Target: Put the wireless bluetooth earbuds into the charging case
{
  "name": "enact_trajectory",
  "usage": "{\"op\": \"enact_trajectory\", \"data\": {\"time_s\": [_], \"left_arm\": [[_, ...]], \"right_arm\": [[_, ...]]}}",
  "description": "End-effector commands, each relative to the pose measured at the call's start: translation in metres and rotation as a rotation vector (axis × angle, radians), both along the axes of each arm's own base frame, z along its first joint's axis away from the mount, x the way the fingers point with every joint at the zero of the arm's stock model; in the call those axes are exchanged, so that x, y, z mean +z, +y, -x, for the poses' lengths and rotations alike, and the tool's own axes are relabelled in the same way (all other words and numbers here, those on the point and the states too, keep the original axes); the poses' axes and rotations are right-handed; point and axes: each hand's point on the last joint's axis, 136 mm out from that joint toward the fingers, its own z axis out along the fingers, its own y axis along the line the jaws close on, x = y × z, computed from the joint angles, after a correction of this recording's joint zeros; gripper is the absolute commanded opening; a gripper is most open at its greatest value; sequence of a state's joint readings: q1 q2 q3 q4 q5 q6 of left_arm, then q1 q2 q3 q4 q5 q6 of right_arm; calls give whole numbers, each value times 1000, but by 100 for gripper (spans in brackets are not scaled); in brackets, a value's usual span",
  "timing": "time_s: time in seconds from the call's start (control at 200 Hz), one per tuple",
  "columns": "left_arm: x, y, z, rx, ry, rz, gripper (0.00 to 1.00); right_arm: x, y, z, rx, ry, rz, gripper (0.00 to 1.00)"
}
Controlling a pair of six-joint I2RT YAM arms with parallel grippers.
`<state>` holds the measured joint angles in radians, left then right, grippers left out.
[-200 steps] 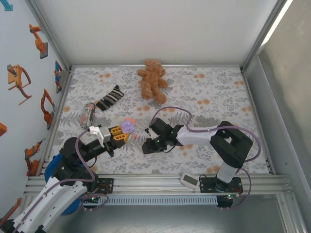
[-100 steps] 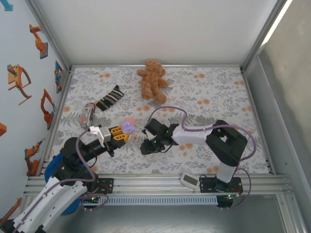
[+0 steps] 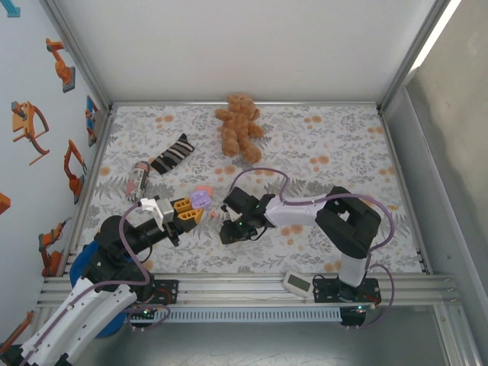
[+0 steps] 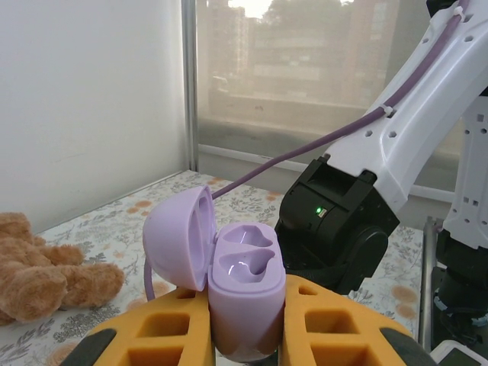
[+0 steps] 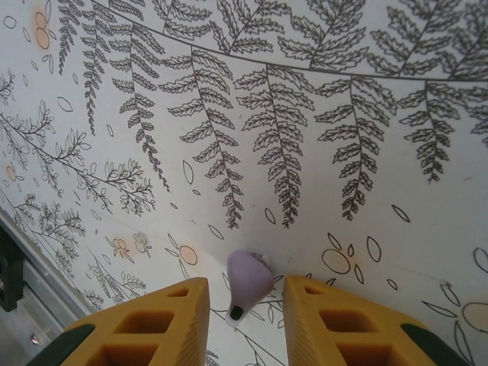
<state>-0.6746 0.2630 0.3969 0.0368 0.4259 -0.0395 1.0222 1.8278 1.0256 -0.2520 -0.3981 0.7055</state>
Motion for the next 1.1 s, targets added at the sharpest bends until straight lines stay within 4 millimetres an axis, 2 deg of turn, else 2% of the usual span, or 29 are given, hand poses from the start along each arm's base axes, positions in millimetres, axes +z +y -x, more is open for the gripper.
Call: {"op": "enact_trajectory", "data": {"time_s": [0.0, 0.626, 0.796, 1.092], "left_arm": [[1, 0, 2, -2, -16, 6, 0], [2, 0, 1, 1, -18, 7, 0], [1, 0, 1, 2, -15, 5, 0], [2, 0, 1, 1, -15, 7, 0]], "right_arm": [[-3, 0, 0, 18, -13, 36, 28], [-9, -2, -1, 20, -24, 64, 20], [-2, -1, -2, 27, -35, 47, 16], [9, -1, -4, 38, -67, 28, 15]]}}
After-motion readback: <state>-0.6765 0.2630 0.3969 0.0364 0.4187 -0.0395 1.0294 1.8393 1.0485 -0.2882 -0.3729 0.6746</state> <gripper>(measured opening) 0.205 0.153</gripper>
